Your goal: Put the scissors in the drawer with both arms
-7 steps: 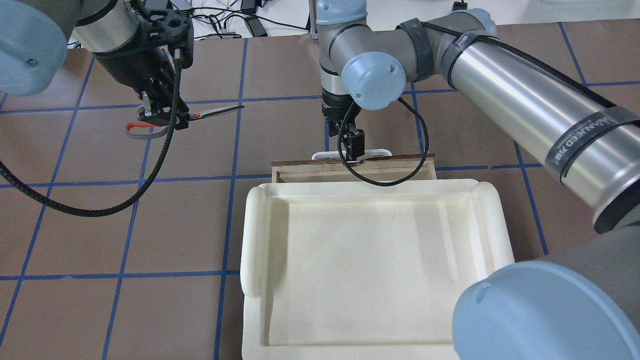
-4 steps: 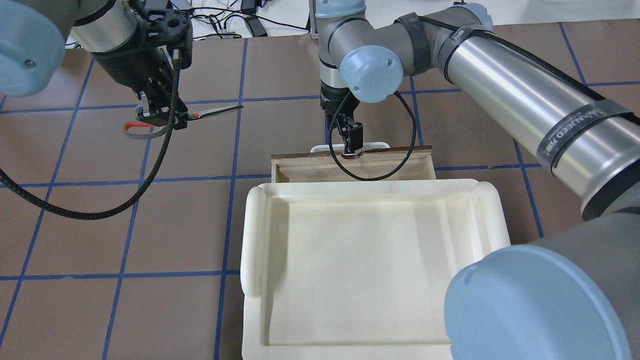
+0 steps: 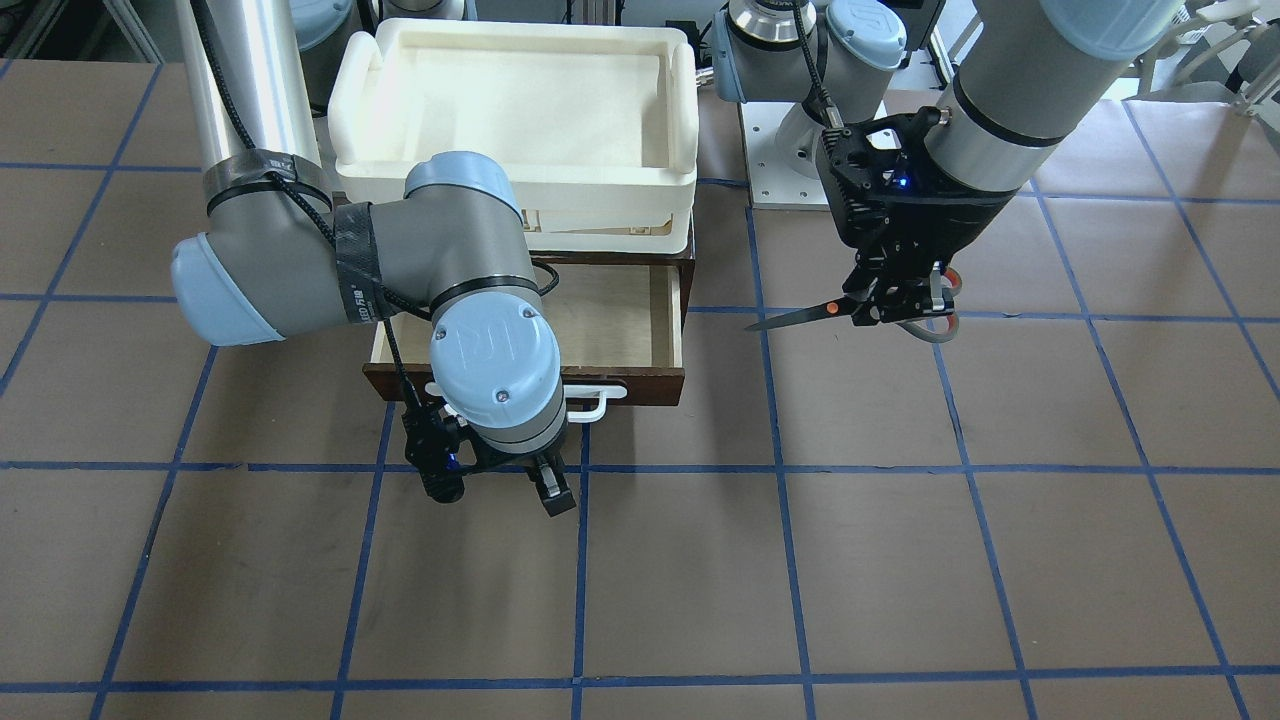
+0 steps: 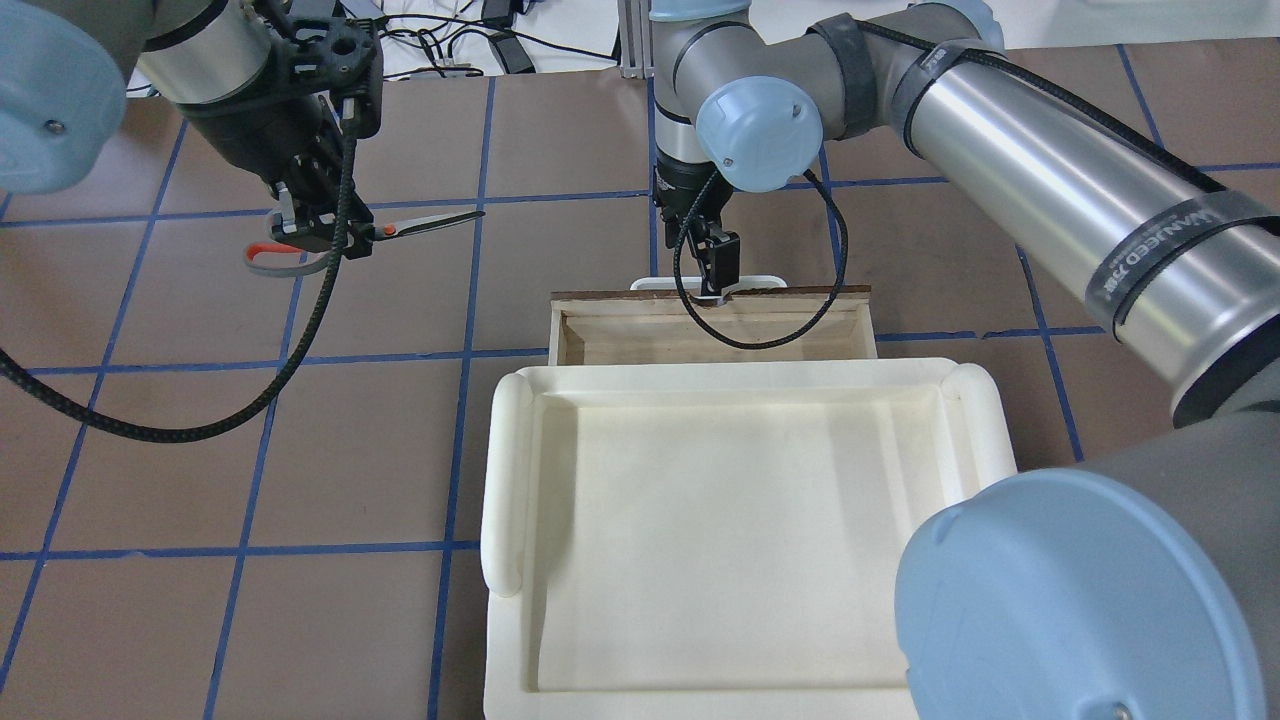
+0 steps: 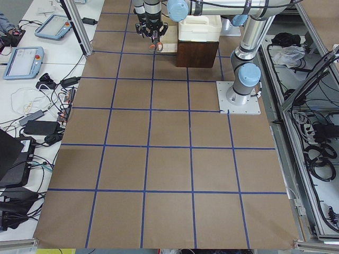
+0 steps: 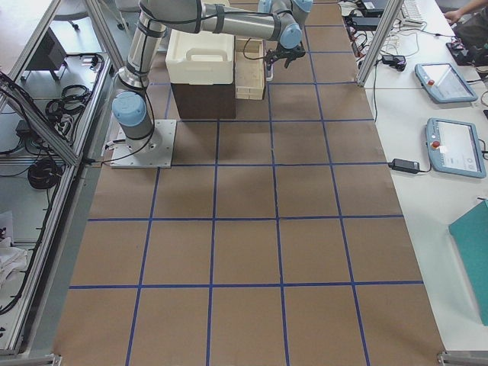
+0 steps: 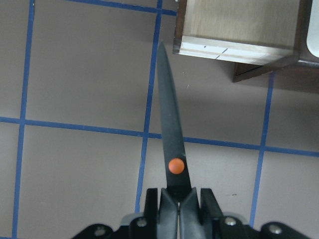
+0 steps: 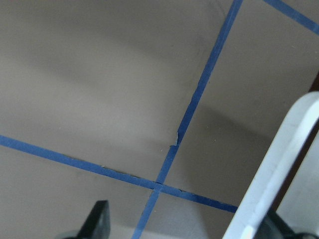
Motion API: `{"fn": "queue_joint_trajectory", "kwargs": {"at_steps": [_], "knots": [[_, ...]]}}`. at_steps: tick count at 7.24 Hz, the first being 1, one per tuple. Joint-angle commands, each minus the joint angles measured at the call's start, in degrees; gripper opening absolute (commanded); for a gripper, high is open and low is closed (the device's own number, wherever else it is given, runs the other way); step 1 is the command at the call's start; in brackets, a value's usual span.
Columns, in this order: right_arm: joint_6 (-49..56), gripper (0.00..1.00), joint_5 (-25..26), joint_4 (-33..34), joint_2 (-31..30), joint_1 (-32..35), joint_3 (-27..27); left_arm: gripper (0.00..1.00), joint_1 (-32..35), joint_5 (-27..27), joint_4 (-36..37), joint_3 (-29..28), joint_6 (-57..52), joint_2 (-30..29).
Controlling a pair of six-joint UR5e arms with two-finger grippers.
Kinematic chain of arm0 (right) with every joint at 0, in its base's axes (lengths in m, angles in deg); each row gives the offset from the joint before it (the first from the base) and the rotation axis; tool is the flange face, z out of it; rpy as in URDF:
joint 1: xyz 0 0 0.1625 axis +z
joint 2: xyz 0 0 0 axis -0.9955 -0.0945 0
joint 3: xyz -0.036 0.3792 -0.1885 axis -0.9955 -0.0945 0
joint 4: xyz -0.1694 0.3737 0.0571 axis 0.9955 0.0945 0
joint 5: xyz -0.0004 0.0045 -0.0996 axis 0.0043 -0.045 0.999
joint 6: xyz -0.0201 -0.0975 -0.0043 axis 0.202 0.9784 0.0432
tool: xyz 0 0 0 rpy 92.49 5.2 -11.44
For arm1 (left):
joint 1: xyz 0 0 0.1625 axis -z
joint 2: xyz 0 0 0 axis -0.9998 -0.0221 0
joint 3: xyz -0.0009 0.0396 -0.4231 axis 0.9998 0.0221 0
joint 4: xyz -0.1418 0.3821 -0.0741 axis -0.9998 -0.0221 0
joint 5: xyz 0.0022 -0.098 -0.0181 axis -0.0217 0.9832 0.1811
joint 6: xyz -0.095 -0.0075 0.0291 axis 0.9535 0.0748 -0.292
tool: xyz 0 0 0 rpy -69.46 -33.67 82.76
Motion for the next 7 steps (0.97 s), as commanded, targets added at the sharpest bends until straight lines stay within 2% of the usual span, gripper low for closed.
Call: {"fn": "queue_joint_trajectory", "kwargs": {"at_steps": [1, 7], "knots": [[0.97, 1.00, 0.01, 0.01, 1.19, -0.37, -1.31, 0.00, 0.00, 0.00, -0.04, -0.08, -0.21, 0.09], [4.12, 1.00, -0.43, 0.01, 2.61, -0.37, -3.95, 0.00, -0.09, -0.09, -0.39, -0.08, -0.48, 0.52]]}}
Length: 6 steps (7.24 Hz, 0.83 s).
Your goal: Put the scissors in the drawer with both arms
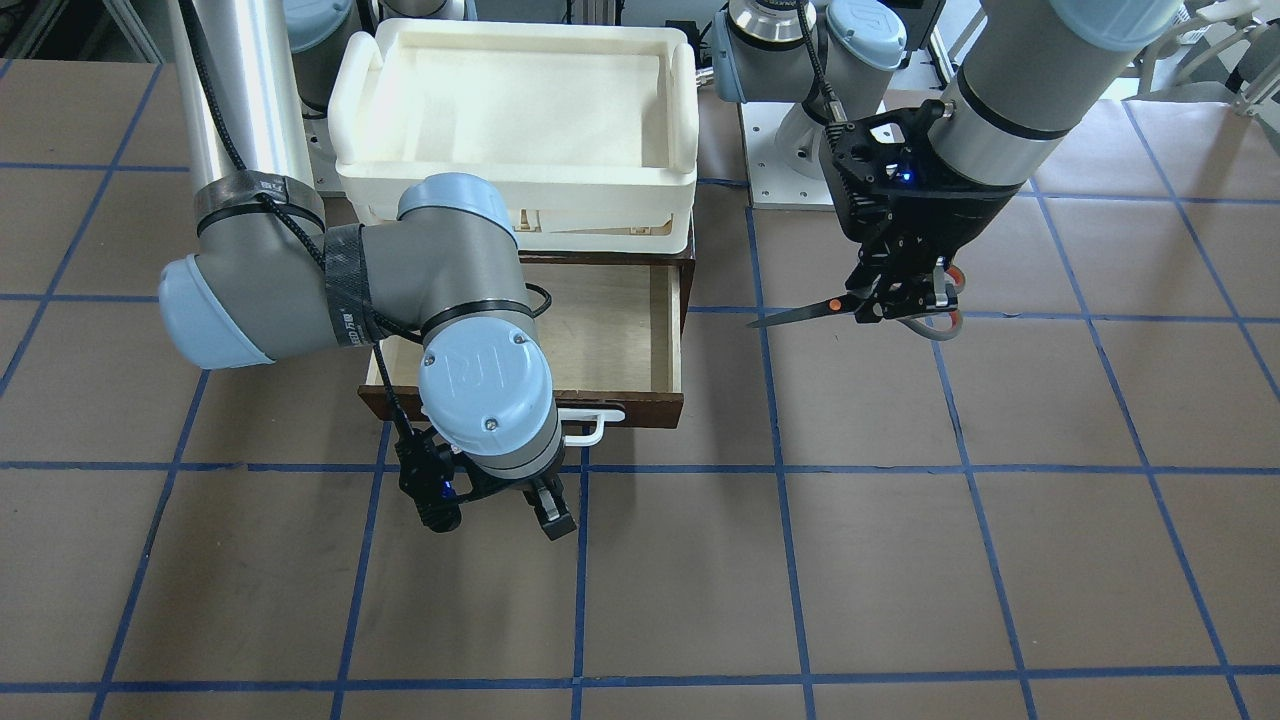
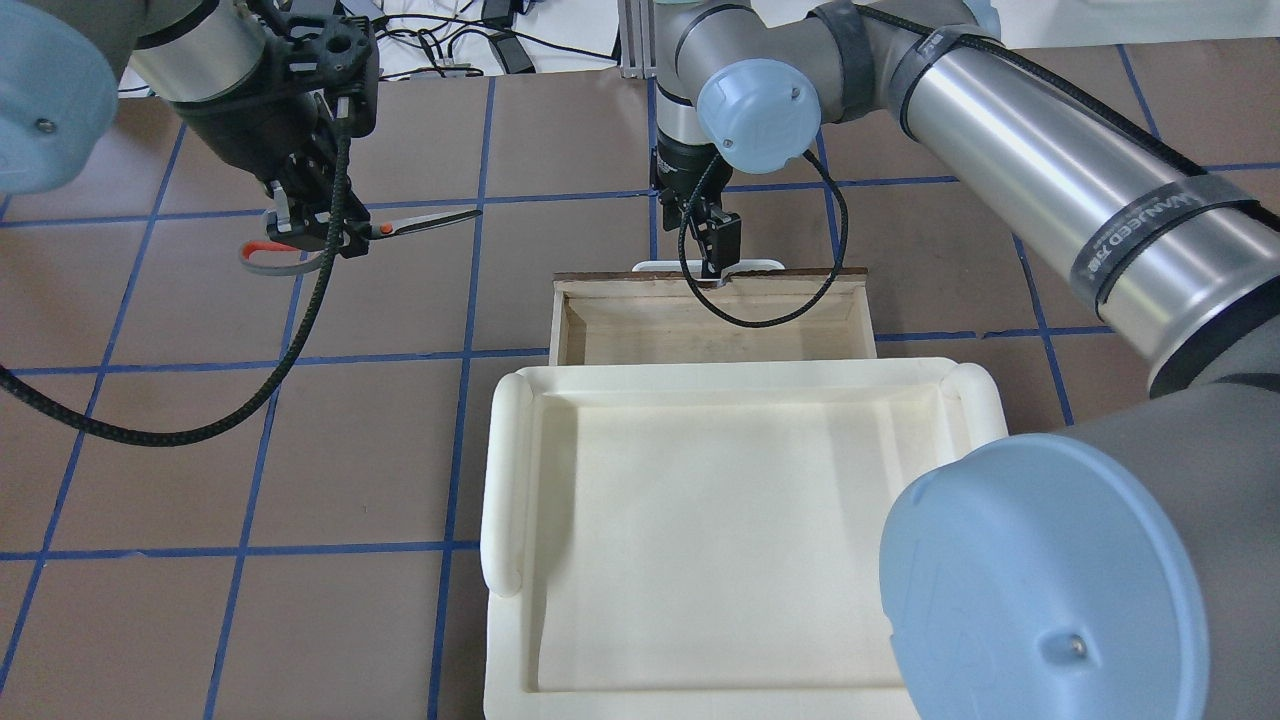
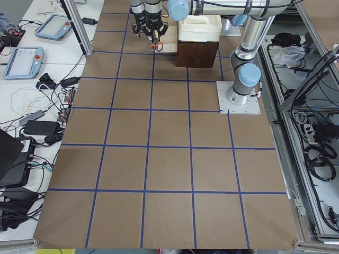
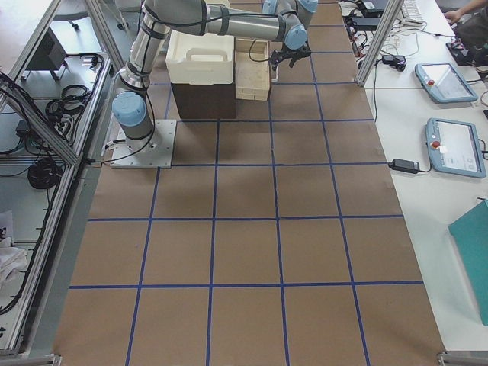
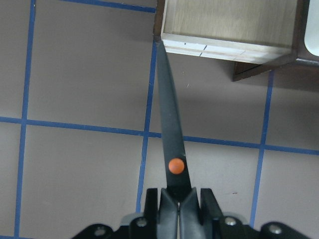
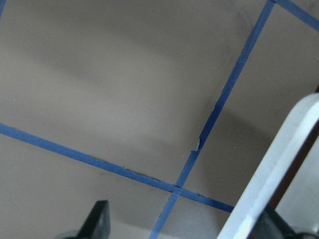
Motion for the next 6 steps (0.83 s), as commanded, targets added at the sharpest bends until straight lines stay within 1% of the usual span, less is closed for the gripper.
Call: {"fn": "queue_joint_trajectory", "kwargs": {"at_steps": [1, 6], "knots": [[1.30, 1.00, -0.09, 0.00, 0.39, 0.00, -0.46, 0.00, -0.01, -0.06, -0.56, 0.00, 0.04, 0.28], [2.00, 1.00, -0.35, 0.97, 1.27, 0.00, -0.72, 0.00, -0.01, 0.02, -0.57, 0.00, -0.05, 0.19]]}}
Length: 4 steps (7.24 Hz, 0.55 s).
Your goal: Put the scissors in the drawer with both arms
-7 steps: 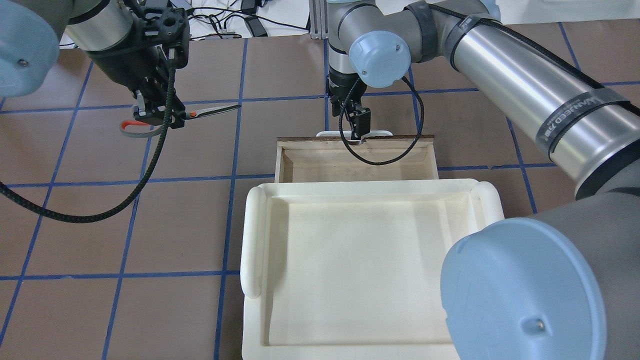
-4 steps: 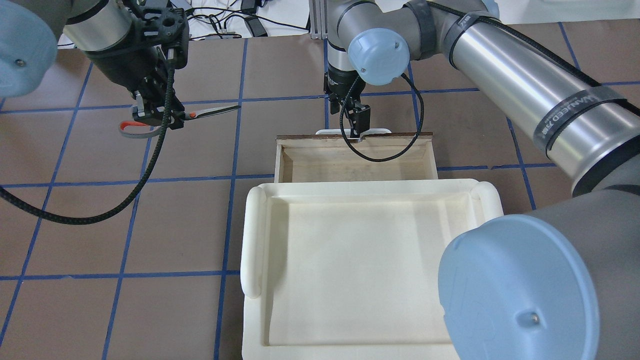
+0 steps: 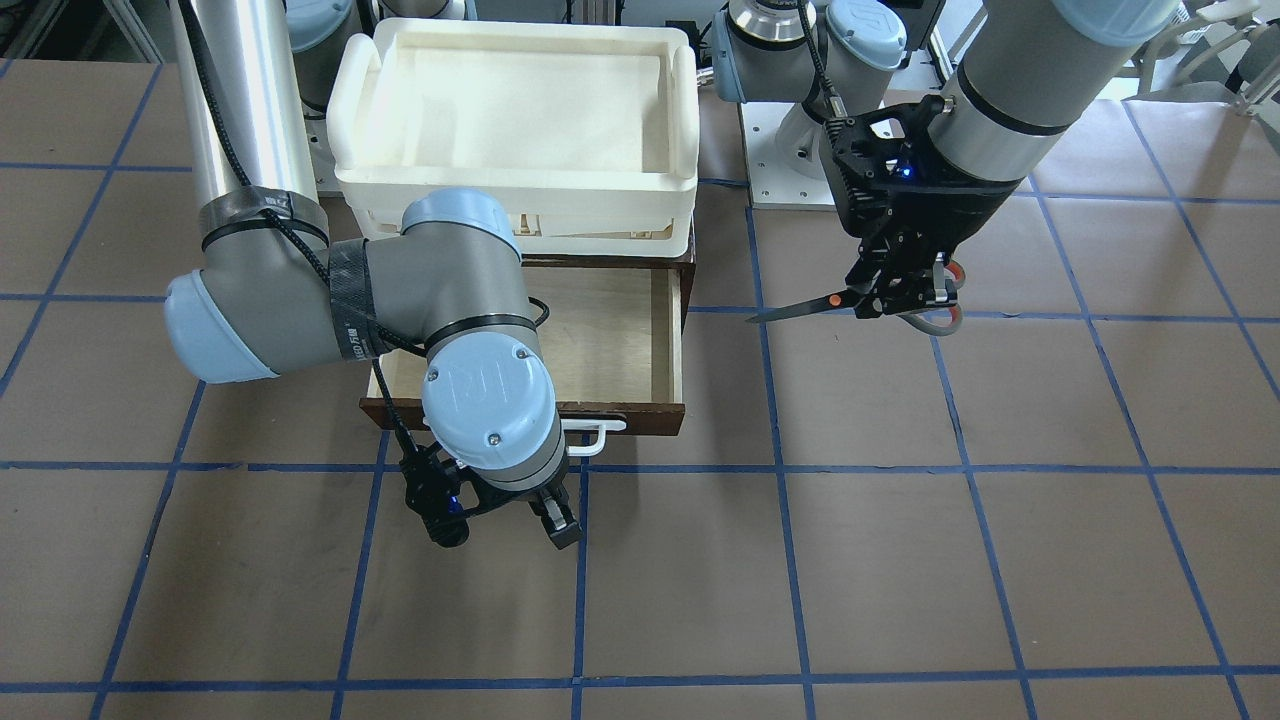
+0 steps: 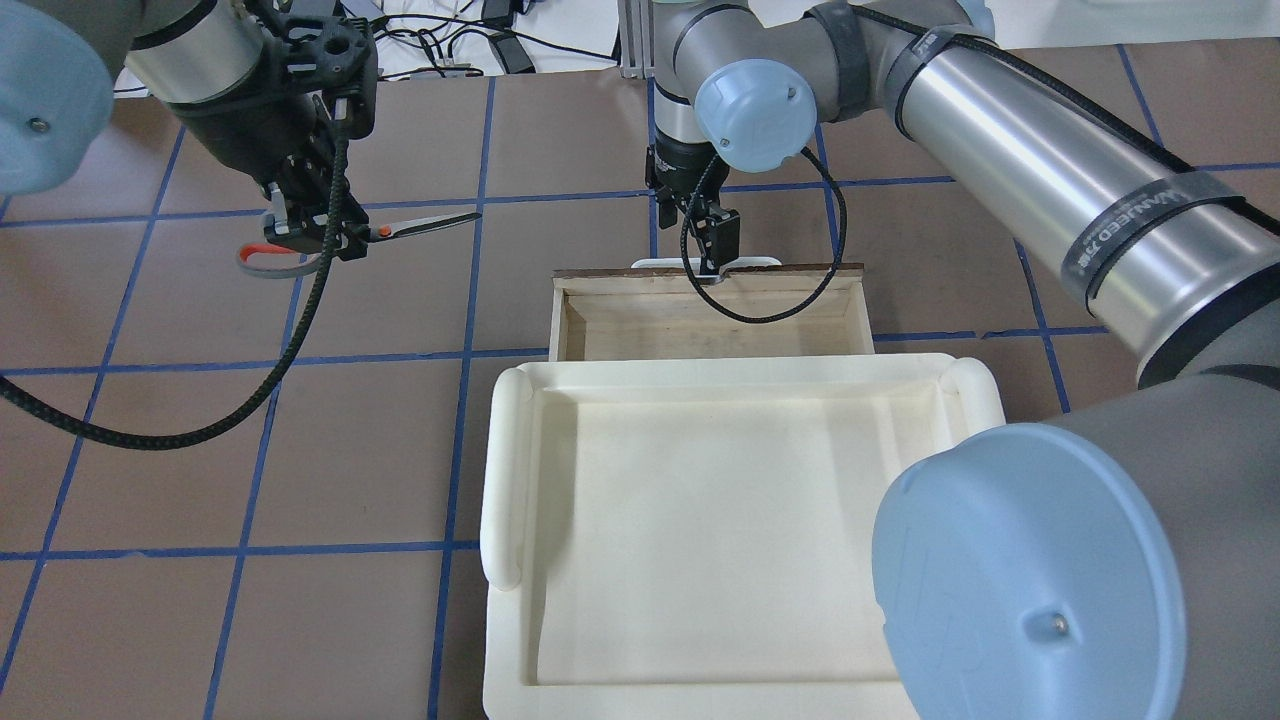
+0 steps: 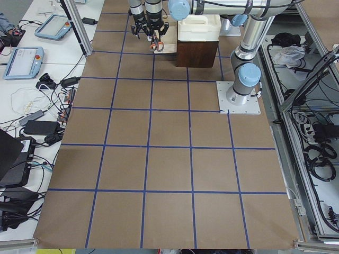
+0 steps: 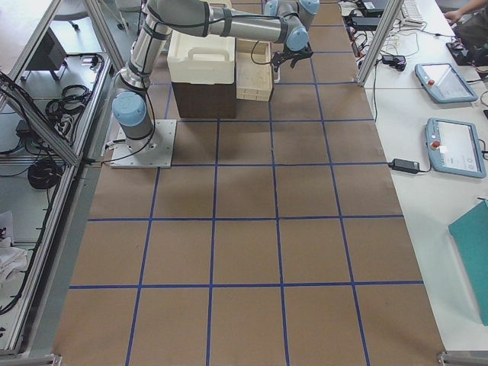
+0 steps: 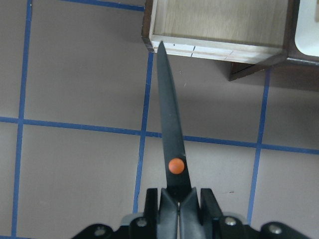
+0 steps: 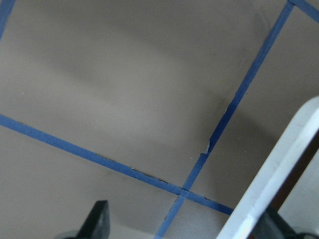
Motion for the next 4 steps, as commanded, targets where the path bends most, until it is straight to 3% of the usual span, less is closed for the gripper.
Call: {"fn": "queue_joint_trajectory", "kwargs": {"at_steps": [1, 4], "knots": [[0.02, 1.00, -0.12, 0.25, 0.09, 0.00, -0.28, 0.00, 0.00, 0.12, 0.09, 0.00, 0.00, 0.00], [-0.06, 1.00, 0.66, -0.53, -0.16, -0.09, -1.25, 0.00, 0.00, 0.03, 0.09, 0.00, 0.00, 0.00]]}}
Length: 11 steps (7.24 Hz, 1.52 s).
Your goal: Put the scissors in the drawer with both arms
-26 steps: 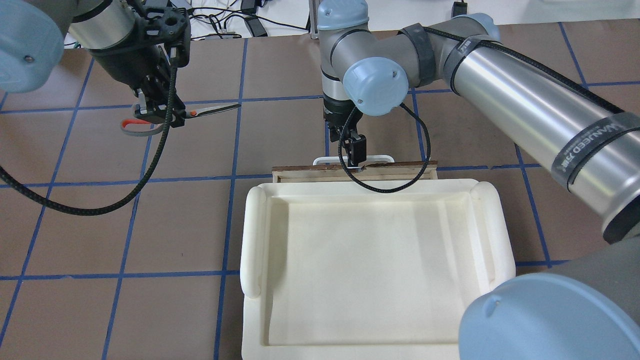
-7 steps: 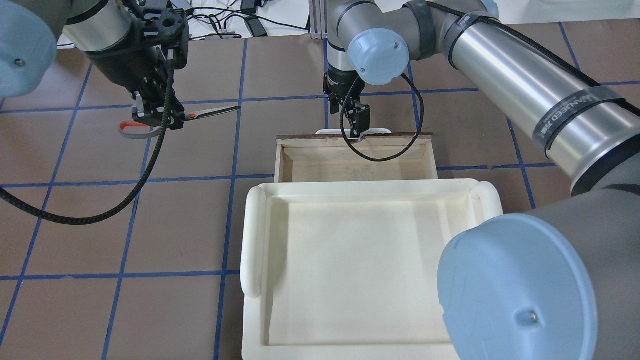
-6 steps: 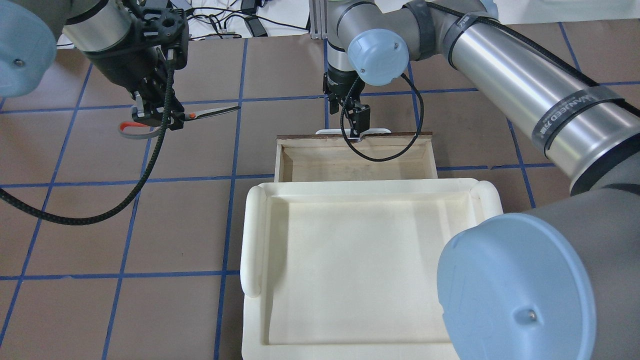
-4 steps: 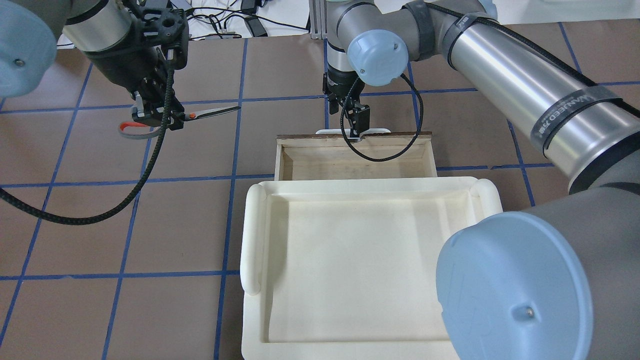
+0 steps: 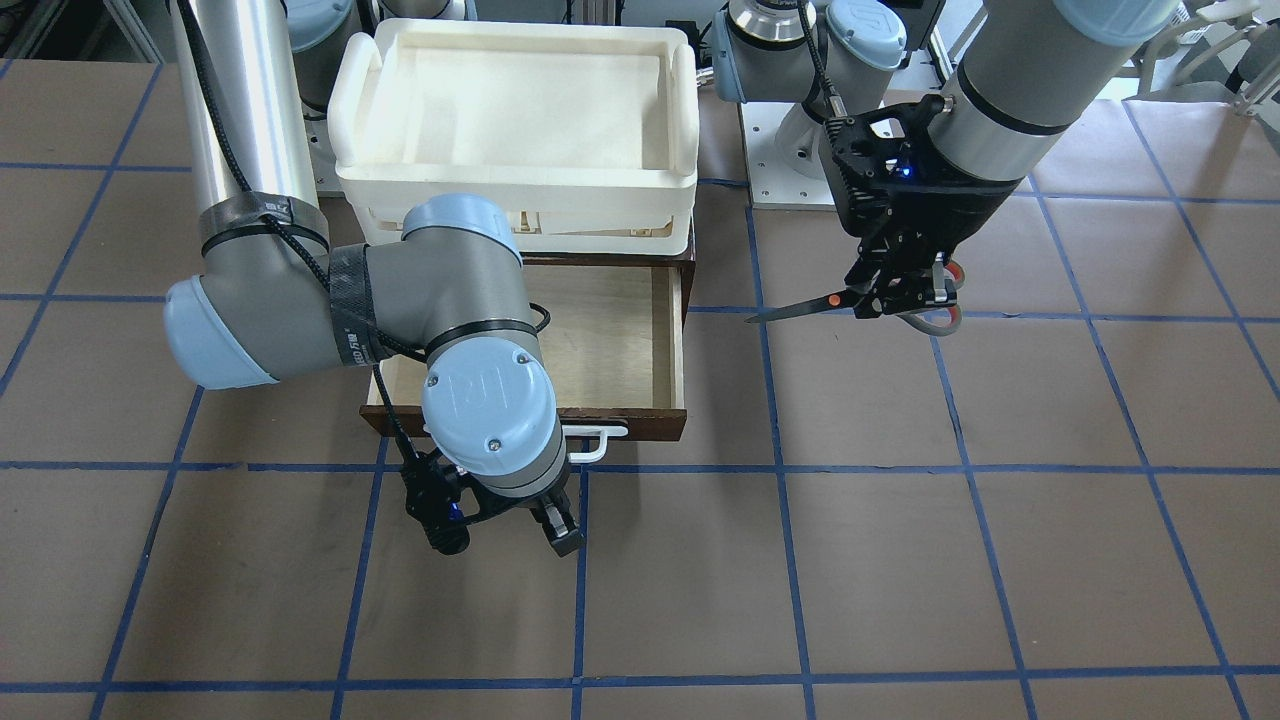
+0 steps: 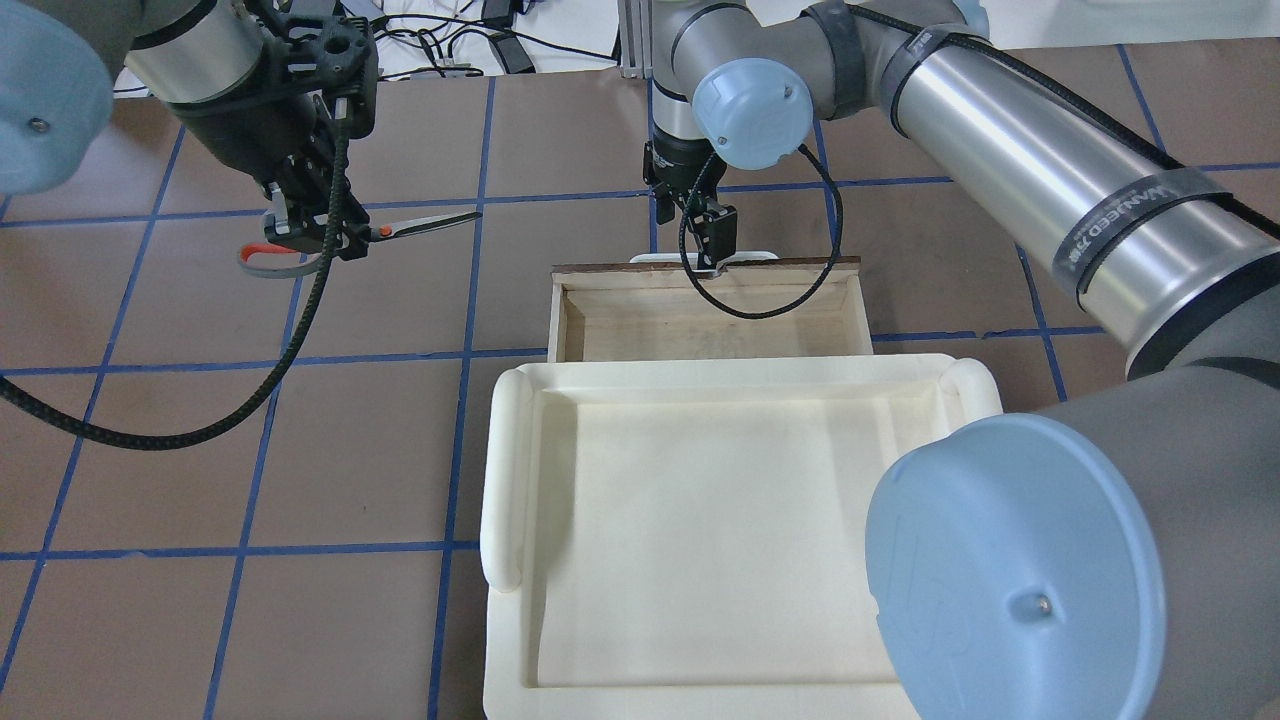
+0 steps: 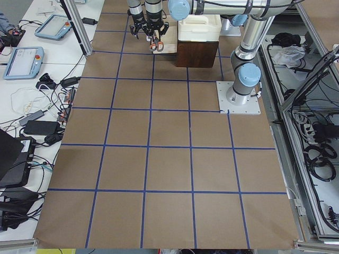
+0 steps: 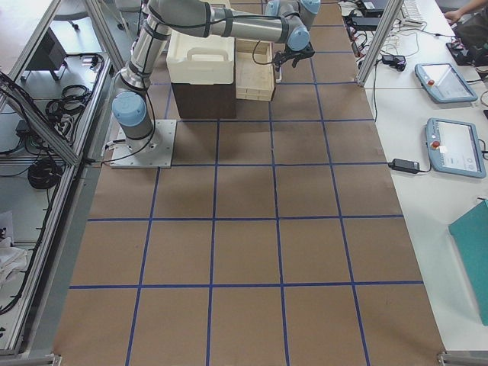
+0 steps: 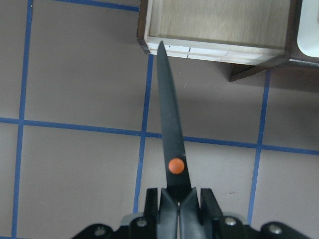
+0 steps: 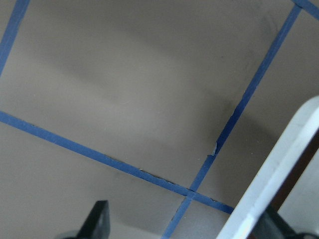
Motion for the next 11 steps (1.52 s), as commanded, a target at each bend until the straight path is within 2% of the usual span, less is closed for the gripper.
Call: {"fn": "queue_joint_trajectory", "kwargs": {"at_steps": [1, 4, 5, 6, 7, 9, 10, 11], "knots": [[-0.07, 1.00, 0.50, -1.09, -2.53, -0.03, 0.35, 0.00, 0.00, -0.15, -0.05, 0.00, 0.00, 0.00], [0.45, 1.00, 1.81, -4.68, -6.58, -0.03, 0.35, 0.00, 0.00, 0.11, 0.04, 0.00, 0.00, -0.09], [8.72, 1.00, 1.91, -6.00, -8.86, -0.46, 0.35, 0.00, 0.09, 0.63, 0.04, 0.00, 0.44, -1.05], [20.99, 1.00, 4.08, -6.27, -11.67, -1.77, 0.44, 0.00, 0.09, 3.25, 0.04, -0.17, 1.31, -1.84], [29.03, 1.00, 3.50, -6.54, -14.13, -3.79, 0.53, 0.00, 0.78, 3.97, -0.14, 0.00, 0.88, -3.06], [47.56, 1.00, 3.93, -6.45, -18.09, -7.65, 0.79, 0.00, 7.17, 4.24, -0.93, -0.17, 1.05, -5.44], [57.92, 1.00, 4.45, -6.37, -20.55, -9.94, 1.75, 0.00, 9.90, 6.68, -0.06, -1.13, 3.23, -7.19], [64.03, 1.00, 4.54, -6.54, -22.66, -11.61, 3.24, 0.00, 12.02, 9.83, 2.30, -1.75, 4.82, -8.69]]}}
